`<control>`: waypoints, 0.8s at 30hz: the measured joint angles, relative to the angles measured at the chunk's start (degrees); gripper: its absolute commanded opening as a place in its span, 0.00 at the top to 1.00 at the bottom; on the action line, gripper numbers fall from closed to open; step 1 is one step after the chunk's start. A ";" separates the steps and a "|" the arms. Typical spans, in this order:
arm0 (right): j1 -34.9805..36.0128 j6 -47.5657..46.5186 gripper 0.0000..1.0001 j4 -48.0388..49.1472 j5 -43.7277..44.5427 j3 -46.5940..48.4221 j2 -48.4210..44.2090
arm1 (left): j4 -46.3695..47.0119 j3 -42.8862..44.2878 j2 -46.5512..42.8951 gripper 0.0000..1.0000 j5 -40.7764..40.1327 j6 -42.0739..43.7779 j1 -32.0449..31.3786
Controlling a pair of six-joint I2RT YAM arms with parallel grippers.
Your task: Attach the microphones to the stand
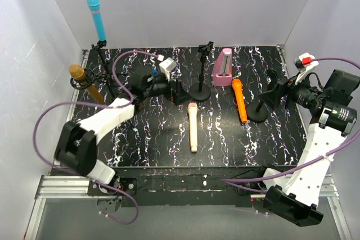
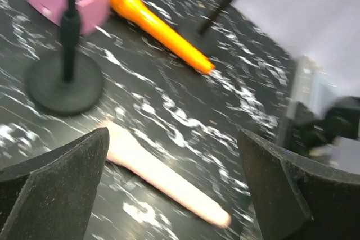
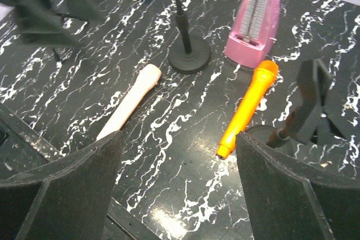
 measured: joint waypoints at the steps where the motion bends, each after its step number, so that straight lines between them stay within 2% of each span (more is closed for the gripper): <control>1: 0.00 -0.17 0.12 0.00 -0.85 -0.74 -0.61 | 1.90 2.03 3.67 0.02 -0.66 1.84 -0.15; 4: 0.00 -0.83 0.11 0.13 -3.04 -3.48 -3.21 | 8.17 7.08 14.99 0.02 -3.43 7.13 -0.50; 12: 0.00 -0.96 0.11 2.51 -8.02 -9.99 -8.52 | 22.82 12.24 32.83 0.03 -7.78 13.99 -1.95; 19: 0.00 -0.44 0.11 4.33 -12.33 -12.35 -8.55 | 32.22 19.96 38.38 0.11 -10.43 15.06 -3.69; 24: 0.00 0.20 0.11 5.25 -13.92 -13.79 -8.68 | 35.30 24.44 40.22 0.23 -12.28 14.32 -4.96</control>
